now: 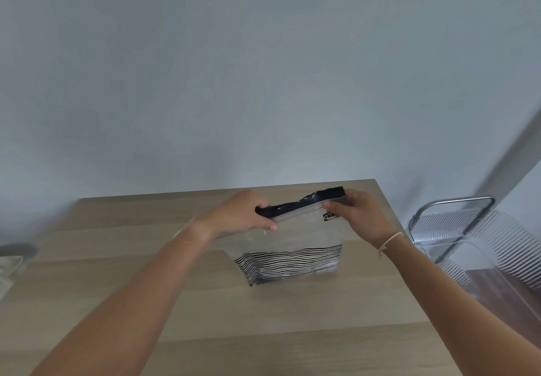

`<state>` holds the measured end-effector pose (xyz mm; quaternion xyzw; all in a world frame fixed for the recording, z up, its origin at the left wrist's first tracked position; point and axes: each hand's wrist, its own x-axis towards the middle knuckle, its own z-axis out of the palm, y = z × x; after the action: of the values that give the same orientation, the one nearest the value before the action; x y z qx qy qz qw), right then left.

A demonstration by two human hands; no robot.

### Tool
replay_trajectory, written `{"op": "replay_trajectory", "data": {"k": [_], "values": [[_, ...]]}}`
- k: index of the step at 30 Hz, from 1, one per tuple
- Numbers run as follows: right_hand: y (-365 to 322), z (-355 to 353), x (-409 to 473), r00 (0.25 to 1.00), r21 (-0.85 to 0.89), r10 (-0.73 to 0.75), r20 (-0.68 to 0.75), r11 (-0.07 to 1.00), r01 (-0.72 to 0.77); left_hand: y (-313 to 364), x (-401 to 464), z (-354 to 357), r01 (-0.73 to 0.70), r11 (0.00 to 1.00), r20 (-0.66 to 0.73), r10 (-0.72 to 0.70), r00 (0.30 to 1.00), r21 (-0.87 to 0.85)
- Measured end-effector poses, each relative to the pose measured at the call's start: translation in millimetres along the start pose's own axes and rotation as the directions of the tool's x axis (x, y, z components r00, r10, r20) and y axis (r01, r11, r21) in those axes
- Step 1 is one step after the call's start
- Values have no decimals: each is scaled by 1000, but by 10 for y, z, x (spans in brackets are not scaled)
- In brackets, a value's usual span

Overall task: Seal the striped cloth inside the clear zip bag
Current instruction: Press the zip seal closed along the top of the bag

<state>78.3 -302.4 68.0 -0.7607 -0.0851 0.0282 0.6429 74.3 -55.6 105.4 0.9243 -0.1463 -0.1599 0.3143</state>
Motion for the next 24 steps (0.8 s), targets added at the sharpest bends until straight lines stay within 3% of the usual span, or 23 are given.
{"op": "replay_trajectory", "data": {"k": [5,13,24], "values": [[-15,38,9,1000,31,-17,5,999,17,30,3,-44,-28,1000,33,28,999,0],[-29,-98,-3,998,30,-27,-55,999,29,-82,-11,-169,-4,999,-55,6,998,46],[17,-141,14,997,7,-22,-70,1000,22,-156,-29,-181,15,995,-15,-14,1000,102]]}}
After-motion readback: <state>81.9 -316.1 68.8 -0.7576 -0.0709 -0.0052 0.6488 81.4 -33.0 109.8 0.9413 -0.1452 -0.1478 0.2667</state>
